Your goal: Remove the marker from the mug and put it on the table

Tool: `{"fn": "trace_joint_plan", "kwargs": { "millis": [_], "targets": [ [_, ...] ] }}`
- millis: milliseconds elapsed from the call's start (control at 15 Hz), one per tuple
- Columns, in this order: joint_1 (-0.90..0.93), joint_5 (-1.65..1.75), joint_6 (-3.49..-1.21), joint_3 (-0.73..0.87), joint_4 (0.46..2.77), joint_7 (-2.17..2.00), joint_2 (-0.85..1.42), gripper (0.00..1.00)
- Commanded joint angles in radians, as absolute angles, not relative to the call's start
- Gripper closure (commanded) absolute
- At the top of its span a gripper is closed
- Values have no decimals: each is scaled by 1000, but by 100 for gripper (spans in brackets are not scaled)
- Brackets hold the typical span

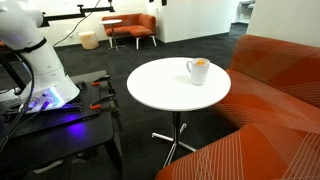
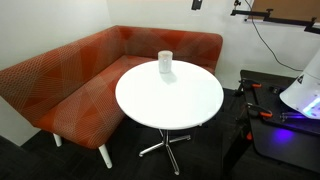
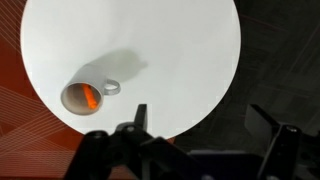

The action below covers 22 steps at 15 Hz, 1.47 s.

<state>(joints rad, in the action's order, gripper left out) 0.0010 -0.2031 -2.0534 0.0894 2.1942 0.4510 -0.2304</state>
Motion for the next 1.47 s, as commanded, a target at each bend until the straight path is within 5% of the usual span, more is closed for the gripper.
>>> {"fn": "trace_joint_plan", "kwargs": {
  "millis": [0, 800, 1400],
  "targets": [
    [21, -291, -2058, 131, 2193, 648, -225, 0],
    [0, -625, -1782, 177, 2122, 1246, -128, 0],
    [-11, -611, -1895, 146, 2162, 1235, -135, 0]
  ]
}}
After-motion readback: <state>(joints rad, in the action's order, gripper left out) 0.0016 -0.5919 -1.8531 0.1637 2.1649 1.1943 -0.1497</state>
